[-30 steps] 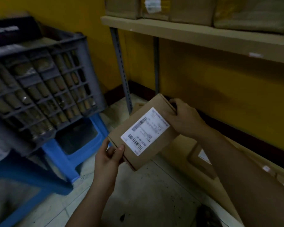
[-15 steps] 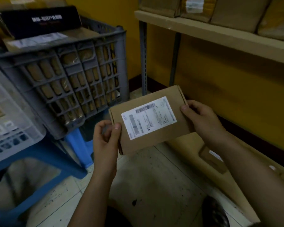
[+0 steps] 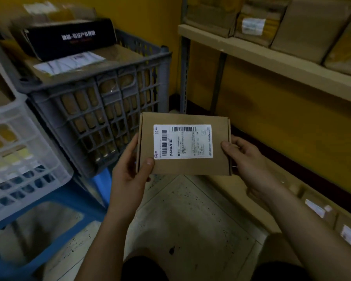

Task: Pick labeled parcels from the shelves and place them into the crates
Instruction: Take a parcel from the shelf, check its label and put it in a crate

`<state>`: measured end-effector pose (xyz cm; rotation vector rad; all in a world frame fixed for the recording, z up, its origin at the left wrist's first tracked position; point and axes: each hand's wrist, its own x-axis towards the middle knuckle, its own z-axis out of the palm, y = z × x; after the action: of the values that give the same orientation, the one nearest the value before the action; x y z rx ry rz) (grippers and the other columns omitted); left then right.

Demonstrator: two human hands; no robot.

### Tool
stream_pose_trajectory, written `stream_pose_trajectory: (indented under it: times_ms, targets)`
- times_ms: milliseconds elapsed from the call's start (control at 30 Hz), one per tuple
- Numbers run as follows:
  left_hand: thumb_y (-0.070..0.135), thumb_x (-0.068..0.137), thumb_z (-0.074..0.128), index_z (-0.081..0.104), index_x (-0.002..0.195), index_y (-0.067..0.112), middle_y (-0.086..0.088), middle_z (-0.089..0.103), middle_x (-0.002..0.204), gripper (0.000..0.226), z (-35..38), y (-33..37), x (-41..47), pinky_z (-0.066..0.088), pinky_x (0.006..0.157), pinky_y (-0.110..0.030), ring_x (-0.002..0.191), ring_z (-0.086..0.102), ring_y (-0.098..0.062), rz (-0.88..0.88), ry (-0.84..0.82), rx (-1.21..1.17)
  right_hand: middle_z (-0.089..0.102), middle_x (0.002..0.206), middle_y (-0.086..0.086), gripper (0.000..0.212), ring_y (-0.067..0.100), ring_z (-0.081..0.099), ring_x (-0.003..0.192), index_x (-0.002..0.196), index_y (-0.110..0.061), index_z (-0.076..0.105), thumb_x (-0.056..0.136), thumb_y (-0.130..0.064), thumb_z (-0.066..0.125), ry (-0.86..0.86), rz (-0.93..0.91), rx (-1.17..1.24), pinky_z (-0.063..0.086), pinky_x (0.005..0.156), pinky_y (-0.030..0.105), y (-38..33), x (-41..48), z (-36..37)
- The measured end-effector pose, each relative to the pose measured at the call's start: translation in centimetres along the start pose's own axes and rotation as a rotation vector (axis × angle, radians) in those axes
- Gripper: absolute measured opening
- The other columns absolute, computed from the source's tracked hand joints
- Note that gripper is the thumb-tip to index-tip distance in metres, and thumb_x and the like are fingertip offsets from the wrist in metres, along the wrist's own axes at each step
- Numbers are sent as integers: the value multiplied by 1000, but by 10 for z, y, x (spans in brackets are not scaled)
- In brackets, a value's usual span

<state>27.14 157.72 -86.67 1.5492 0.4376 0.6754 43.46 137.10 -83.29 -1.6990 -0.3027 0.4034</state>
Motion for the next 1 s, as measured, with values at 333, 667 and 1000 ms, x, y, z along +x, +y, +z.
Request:
stream_pose_trajectory:
  times_ms: [333,667,1000]
  targets:
    - [15,97,65,53,124,18,4,75,109,29,-18,27,-20,58,73,-27,99,72,-14,87,276,-62,74,83,-19,16,-7,68,77,115,-23,64,102,-27,58,-35,-161,29,50,58,10,-33,-14,30]
    - [21,94,69,52,121,17,3,73,110,33,-9,40,-71,59,74,-32,97,72,-13,123,395,-98,73,104,-9,32,-4,69,88,130,-17,62,101,-29,60,-78,-246,74,53,62,11,-33,-50,22]
    - [12,91,73,41,146,31,7,66,126,67,15,61,-75,61,81,-30,109,68,-15,158,406,-42,74,99,-21,26,-4,69,94,122,-26,61,100,-14,59,-148,-336,127,54,64,11,-38,-60,-5]
